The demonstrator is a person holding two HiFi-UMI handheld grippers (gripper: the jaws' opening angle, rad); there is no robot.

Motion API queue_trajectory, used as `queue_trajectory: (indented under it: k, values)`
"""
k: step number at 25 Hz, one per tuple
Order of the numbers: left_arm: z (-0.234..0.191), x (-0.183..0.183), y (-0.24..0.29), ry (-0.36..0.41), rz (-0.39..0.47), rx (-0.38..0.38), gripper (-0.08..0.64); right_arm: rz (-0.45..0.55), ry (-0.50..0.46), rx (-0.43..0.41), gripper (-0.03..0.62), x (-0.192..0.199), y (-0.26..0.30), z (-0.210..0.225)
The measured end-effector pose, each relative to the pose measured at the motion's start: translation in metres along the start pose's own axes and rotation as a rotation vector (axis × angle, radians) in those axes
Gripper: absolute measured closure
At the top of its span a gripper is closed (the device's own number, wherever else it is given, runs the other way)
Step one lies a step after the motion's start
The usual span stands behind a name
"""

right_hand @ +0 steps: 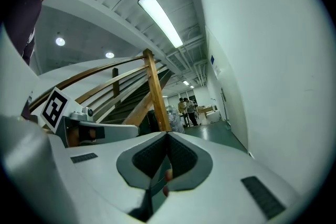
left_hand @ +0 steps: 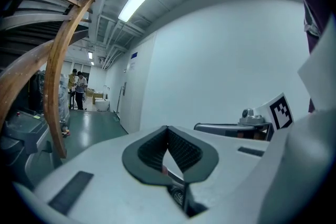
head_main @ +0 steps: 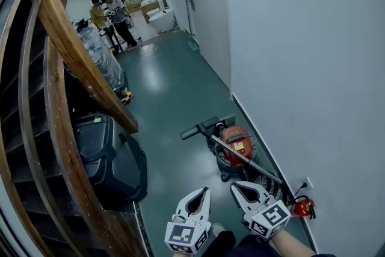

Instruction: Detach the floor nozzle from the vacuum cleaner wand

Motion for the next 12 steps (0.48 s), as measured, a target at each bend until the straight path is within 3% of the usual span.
queue_trajectory:
  k: [12]
  values:
    - [-0.059,-0.003,0.050,-0.045,-0.008,0.037,0.555,-0.026,-0.019,0.047,0.575,-0.006,0.057,0.029]
Point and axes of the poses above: the fingertips, and each gripper's own axes: y forward along the fingers, z to its right, x out of its underside, the point moved 7 cm from there along -y, backward along the fingers, and after that the axes turned 3 degrees about y, right-handed, at the moved point
